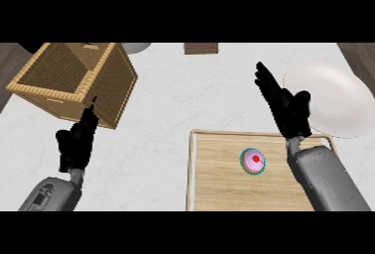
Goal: Pick the cupcake from the tray and place it in the plate
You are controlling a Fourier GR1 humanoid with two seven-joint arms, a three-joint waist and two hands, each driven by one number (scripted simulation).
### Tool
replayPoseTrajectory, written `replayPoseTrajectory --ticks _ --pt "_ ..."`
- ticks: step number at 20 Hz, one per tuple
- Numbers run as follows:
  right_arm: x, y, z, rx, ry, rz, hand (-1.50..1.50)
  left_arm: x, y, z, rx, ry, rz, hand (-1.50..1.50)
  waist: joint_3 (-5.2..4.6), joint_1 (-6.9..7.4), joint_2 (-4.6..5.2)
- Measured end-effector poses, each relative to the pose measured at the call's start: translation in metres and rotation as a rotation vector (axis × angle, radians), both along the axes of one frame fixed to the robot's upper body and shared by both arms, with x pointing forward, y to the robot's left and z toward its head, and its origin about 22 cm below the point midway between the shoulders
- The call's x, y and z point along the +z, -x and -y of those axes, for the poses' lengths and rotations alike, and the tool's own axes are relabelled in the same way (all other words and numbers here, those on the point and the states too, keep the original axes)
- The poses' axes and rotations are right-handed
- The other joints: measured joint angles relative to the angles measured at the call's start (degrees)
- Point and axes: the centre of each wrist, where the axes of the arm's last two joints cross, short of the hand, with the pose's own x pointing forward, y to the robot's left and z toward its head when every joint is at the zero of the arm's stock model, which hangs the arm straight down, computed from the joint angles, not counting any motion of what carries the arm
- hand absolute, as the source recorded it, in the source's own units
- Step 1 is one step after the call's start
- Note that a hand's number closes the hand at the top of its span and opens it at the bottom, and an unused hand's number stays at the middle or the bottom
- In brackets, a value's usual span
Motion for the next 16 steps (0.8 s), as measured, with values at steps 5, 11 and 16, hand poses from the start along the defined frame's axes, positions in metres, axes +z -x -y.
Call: replayPoseTrajectory --ticks 5,11,16 --pt "0.005 0.007 -0.053 0.051 -0.083 -0.035 1.50 0.012 0.006 -0.010 -0.058 -0.052 0.077 0.00 -0.65 0.31 -0.41" --pt "0.003 0.020 -0.061 -0.111 0.094 0.151 -1.50 0.022 0.009 -0.019 -0.140 -0.067 0.155 0.00 -0.78 -0.60 -1.22" --pt "-0.036 0.065 -0.085 -0.176 0.092 0.270 -1.50 0.023 0.015 -0.026 -0.165 -0.016 0.170 0.00 -0.66 -0.76 -1.04"
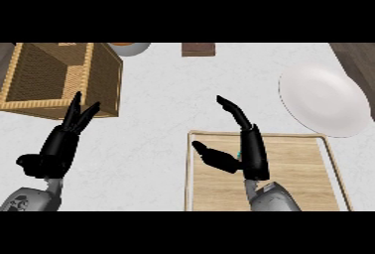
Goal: Pick the cupcake from the tray and place it in the plate
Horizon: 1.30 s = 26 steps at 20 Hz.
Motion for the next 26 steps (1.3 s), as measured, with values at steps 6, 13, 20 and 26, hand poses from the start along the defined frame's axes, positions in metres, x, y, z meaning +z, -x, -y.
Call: replayPoseTrajectory --ticks 6,13,20,26 --pt "-0.013 0.042 0.007 -0.097 0.088 0.077 -1.50 0.002 0.000 -0.005 -0.004 0.018 -0.001 0.00 -0.02 -0.64 -0.03" --pt "-0.005 0.063 0.044 -0.157 0.304 -0.033 -1.50 -0.001 0.004 -0.007 0.000 0.024 0.010 0.00 -0.12 -1.00 -0.14" --pt "0.011 0.072 0.063 -0.123 0.554 -0.273 -1.50 0.000 0.007 -0.007 -0.021 0.027 0.013 0.00 -0.18 -0.31 0.04" --pt "0.042 0.079 0.055 -0.115 0.632 -0.429 -1.50 0.000 0.007 -0.005 -0.019 0.031 0.013 0.00 -0.09 -0.05 0.07"
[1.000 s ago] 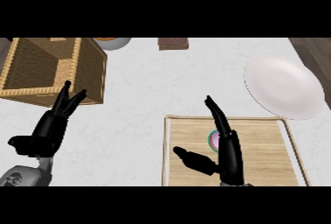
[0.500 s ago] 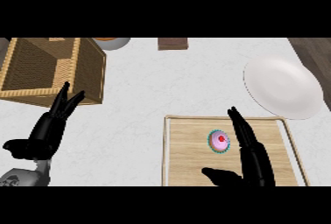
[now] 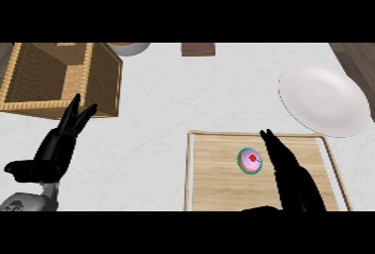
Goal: Pick the cupcake from the tray and place it in the plate
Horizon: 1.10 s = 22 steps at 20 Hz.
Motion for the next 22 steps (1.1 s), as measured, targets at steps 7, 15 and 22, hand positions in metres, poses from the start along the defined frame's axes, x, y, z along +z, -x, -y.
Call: replayPoseTrajectory --ticks 7,15,22 --pt "0.010 -0.003 -0.003 -0.039 0.104 -0.119 -1.50 -0.001 -0.001 -0.001 -0.008 0.006 0.006 0.00 0.12 0.36 0.08" --pt "0.006 -0.020 -0.001 -0.046 0.146 -0.198 -1.50 0.000 -0.005 0.001 -0.008 0.004 0.006 0.00 0.23 0.66 0.14" --pt "-0.017 -0.036 -0.004 -0.058 0.203 -0.238 -1.50 0.003 -0.010 0.001 -0.005 0.000 0.002 0.00 0.21 0.76 0.21"
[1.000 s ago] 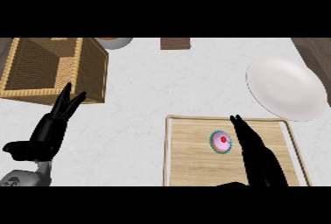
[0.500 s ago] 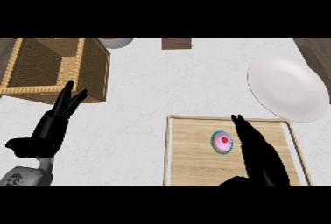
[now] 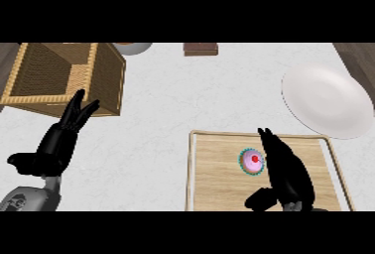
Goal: Pick the cupcake from the tray and place it in the plate
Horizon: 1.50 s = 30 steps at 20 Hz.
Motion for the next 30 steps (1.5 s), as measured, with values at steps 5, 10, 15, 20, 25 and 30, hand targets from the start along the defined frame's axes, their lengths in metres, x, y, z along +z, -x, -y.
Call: replayPoseTrajectory --ticks 5,10,15,20,25,30 --pt "-0.014 -0.009 -0.001 -0.019 0.015 -0.014 -1.50 0.000 -0.003 -0.004 0.000 0.000 0.007 0.00 0.03 -0.09 -0.02" --pt "-0.028 -0.014 -0.002 0.045 -0.009 -0.044 1.50 -0.002 0.001 -0.005 -0.013 0.005 0.011 0.00 0.07 0.14 -0.03" --pt "-0.039 -0.017 -0.001 0.088 -0.022 -0.021 1.50 -0.001 -0.004 -0.004 0.002 0.002 0.007 0.00 -0.06 -0.10 -0.21" --pt "-0.041 -0.024 -0.001 0.121 0.000 0.048 1.50 -0.001 -0.006 -0.005 0.001 0.002 0.005 0.00 -0.01 -0.20 -0.19" --pt "-0.042 -0.022 0.063 -0.057 0.099 0.139 1.50 -0.002 0.003 -0.013 0.036 -0.002 0.003 0.00 0.10 -2.12 -0.40" --pt "-0.038 -0.003 0.174 -0.400 0.193 0.197 1.50 -0.004 0.013 -0.024 0.090 -0.005 0.006 0.00 0.23 -5.17 -0.53"
